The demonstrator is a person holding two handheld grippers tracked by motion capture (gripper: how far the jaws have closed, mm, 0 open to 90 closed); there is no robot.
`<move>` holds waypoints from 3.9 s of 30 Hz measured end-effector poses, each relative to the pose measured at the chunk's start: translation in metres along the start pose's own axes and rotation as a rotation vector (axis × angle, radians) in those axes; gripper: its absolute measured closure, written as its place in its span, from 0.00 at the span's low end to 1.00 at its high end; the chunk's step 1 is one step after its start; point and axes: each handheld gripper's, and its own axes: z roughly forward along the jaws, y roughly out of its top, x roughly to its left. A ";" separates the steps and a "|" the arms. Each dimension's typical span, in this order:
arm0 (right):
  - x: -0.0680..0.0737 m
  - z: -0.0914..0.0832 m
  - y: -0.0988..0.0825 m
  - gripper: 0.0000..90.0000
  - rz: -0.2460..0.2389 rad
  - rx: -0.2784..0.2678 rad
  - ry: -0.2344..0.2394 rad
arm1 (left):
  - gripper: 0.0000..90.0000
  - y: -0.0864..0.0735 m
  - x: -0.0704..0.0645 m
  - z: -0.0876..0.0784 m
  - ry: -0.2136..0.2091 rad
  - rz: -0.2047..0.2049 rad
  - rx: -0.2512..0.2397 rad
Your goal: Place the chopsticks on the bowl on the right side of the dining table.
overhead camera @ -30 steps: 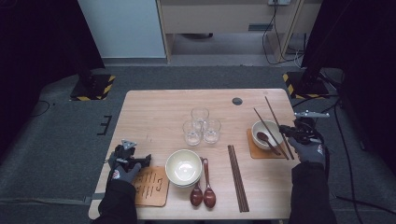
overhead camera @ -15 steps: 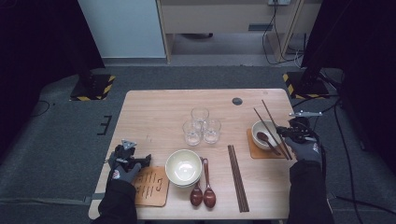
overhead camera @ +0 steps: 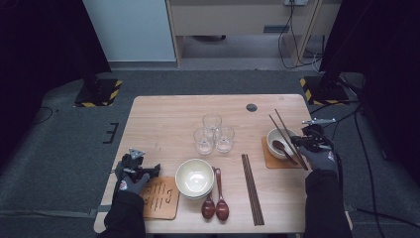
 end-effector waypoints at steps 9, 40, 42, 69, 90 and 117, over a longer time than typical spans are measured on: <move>0.002 0.004 -0.001 0.95 -0.004 0.026 -0.006 | 0.00 0.000 0.000 0.000 0.000 0.000 0.000; 0.003 0.005 -0.001 0.94 -0.010 0.018 -0.012 | 0.00 0.000 0.000 0.000 0.000 0.000 0.000; 0.003 0.005 -0.001 0.94 -0.011 0.015 -0.011 | 0.00 0.000 0.000 0.000 0.000 0.000 0.000; 0.010 0.009 -0.002 0.78 -0.064 0.019 -0.012 | 0.00 0.000 0.000 0.000 0.000 0.000 0.000; 0.013 0.010 -0.003 0.87 -0.098 0.024 0.021 | 0.00 0.000 0.000 0.000 0.000 0.000 0.000; 0.020 -0.033 -0.005 0.77 -0.047 -0.111 0.048 | 0.00 0.000 0.000 0.000 0.000 0.000 0.000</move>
